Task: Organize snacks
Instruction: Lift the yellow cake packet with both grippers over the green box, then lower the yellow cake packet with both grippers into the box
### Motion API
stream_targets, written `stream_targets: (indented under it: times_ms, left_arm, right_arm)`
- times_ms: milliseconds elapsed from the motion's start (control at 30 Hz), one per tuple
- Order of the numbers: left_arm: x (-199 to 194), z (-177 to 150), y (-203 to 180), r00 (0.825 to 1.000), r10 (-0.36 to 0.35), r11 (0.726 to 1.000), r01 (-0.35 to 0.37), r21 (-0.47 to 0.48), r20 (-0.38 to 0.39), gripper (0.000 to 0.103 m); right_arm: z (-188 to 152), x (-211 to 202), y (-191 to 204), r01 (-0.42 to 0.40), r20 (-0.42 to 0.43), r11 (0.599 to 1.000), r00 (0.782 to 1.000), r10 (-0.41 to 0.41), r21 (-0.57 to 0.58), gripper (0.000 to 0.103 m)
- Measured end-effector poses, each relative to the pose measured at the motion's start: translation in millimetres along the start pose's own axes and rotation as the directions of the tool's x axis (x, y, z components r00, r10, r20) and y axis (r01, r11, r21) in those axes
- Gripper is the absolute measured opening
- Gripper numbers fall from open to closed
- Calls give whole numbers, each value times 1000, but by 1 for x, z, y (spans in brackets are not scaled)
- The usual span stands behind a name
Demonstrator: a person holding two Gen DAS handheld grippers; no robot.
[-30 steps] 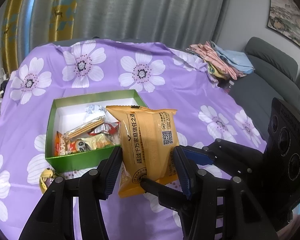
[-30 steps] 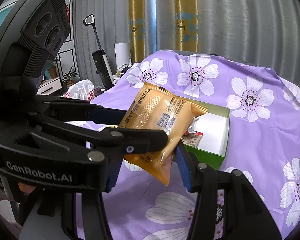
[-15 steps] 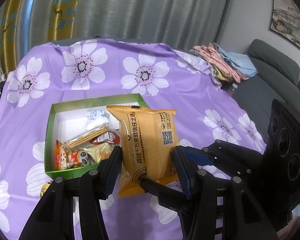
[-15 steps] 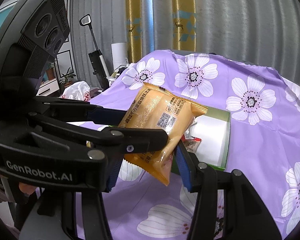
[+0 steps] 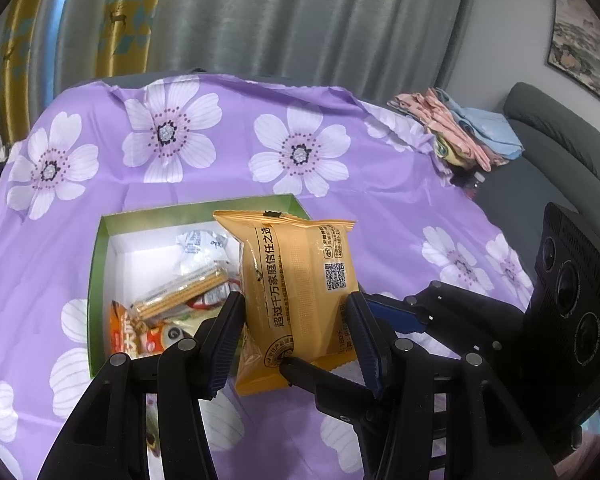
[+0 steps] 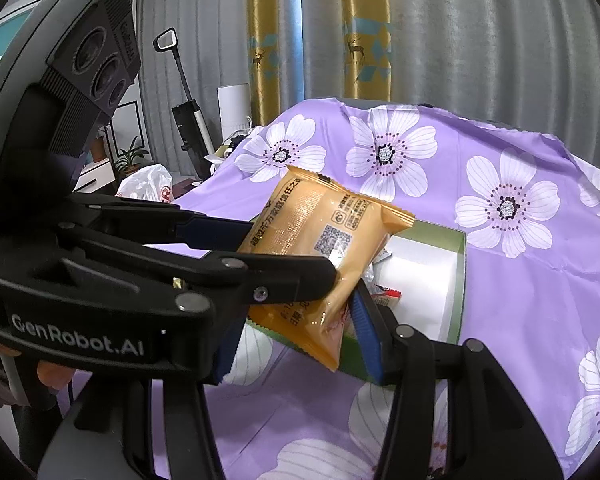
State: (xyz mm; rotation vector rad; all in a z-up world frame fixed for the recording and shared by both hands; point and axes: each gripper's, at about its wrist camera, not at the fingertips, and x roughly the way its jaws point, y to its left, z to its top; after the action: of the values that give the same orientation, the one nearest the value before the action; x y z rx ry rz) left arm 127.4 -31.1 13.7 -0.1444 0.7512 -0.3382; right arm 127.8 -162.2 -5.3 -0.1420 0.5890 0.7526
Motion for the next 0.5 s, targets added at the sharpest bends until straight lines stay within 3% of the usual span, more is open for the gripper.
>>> stream_targets:
  times_ms: [500]
  left_arm:
    - [37, 20, 28, 1000, 1, 1000, -2, -31, -7, 52]
  right_arm:
    - [16, 46, -24, 2, -23, 1000, 1000, -2, 24, 52]
